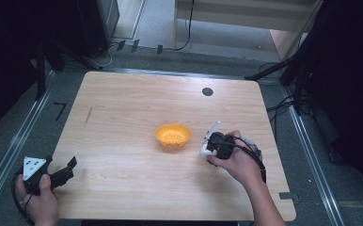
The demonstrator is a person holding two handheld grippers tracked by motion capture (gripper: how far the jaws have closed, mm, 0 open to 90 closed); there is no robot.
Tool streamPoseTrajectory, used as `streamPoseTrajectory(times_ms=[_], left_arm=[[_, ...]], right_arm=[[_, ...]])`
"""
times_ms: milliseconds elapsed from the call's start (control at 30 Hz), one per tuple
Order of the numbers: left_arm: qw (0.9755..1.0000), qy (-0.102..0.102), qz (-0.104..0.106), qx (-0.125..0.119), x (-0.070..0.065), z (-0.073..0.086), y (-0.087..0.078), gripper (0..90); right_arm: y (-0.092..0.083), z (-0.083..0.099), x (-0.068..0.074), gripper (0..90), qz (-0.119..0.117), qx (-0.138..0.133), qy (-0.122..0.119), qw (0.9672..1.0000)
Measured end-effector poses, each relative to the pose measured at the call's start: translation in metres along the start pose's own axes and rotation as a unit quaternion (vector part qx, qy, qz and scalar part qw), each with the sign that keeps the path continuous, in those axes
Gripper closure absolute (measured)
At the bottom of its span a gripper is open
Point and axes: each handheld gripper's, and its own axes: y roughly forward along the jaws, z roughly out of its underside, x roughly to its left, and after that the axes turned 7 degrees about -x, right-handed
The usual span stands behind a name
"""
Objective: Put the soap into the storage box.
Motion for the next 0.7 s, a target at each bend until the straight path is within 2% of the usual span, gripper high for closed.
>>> streamPoseTrajectory(times_ms=[200, 267, 700], left_arm=[[1.0, 0.001, 0.001, 0.001, 0.0, 0.0, 0.0, 14.3], [1.0, 0.001, 0.001, 0.0, 0.0, 0.0, 0.0, 14.3], [1.0, 0.0, 0.002, -0.001, 0.001, 0.0, 0.0, 14.3]], right_arm=[[-0.002, -0.013, -0.001, 50.9, 0.0, -0.006, -0.021, 0.9998], [-0.003, -0.02, -0.002, 50.9, -0.002, -0.009, -0.034, 0.9994], [-0.008, -0.045, -0.004, 50.9, -0.002, -0.019, -0.076, 0.997]])
